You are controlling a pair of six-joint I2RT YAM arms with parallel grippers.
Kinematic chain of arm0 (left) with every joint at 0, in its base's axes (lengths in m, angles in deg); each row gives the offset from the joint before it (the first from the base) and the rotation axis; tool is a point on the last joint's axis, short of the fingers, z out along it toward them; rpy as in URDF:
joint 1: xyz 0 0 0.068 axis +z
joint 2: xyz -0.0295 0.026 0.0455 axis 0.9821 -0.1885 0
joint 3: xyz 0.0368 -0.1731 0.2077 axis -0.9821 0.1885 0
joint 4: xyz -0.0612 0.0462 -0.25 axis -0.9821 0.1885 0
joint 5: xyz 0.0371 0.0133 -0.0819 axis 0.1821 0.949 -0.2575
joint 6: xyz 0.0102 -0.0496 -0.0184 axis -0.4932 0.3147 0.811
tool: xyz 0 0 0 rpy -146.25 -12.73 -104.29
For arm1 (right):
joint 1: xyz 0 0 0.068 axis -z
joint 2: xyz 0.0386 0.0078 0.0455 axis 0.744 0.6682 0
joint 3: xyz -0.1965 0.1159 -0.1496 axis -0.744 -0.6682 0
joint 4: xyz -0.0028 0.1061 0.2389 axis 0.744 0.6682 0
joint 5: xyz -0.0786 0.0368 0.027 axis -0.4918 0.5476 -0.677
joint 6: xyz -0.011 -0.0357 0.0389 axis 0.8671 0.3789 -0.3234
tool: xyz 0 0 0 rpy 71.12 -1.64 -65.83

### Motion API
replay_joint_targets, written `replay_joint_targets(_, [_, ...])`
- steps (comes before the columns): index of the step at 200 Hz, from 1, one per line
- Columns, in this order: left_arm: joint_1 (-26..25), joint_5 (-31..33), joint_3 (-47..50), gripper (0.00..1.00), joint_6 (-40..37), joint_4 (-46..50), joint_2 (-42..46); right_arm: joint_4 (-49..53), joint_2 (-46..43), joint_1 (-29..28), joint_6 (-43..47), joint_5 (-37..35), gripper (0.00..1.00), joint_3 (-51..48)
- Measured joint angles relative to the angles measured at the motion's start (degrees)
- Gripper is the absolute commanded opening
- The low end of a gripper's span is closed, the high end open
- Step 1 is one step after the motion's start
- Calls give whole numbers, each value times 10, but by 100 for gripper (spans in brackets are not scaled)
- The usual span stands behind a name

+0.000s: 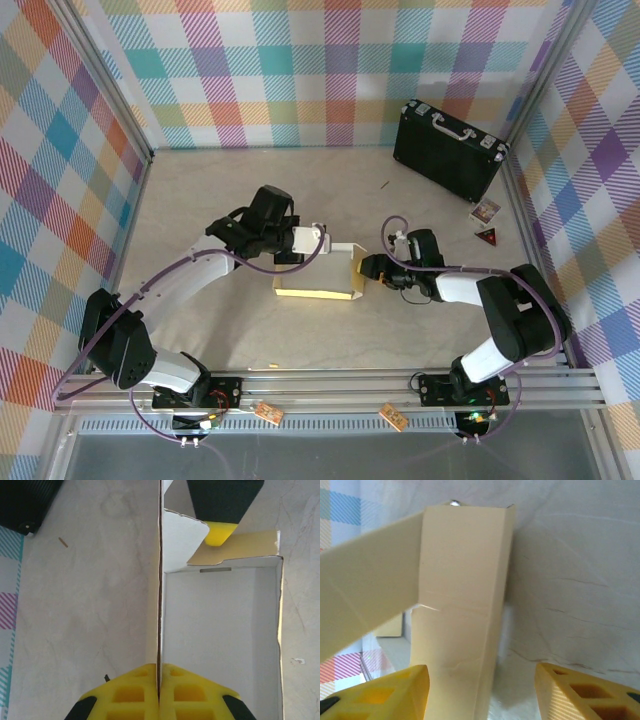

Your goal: Fold the paper box

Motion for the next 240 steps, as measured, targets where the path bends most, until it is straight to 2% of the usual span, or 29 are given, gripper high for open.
replay_joint_targets(75, [-10, 4, 18, 0, 42, 7, 26, -17, 32, -6, -2, 14, 29, 23])
replay_joint_targets(155, [-26, 31, 42, 0, 94, 7, 40, 17, 52, -24, 5, -3, 30, 63])
replay_joint_targets(207, [-36, 47, 60, 0, 156, -10, 52, 18, 49, -25, 14, -5, 27, 63])
replay_joint_targets(240, [-40, 63, 61, 0, 195, -21, 61, 18, 43, -25, 23, -6, 29, 63])
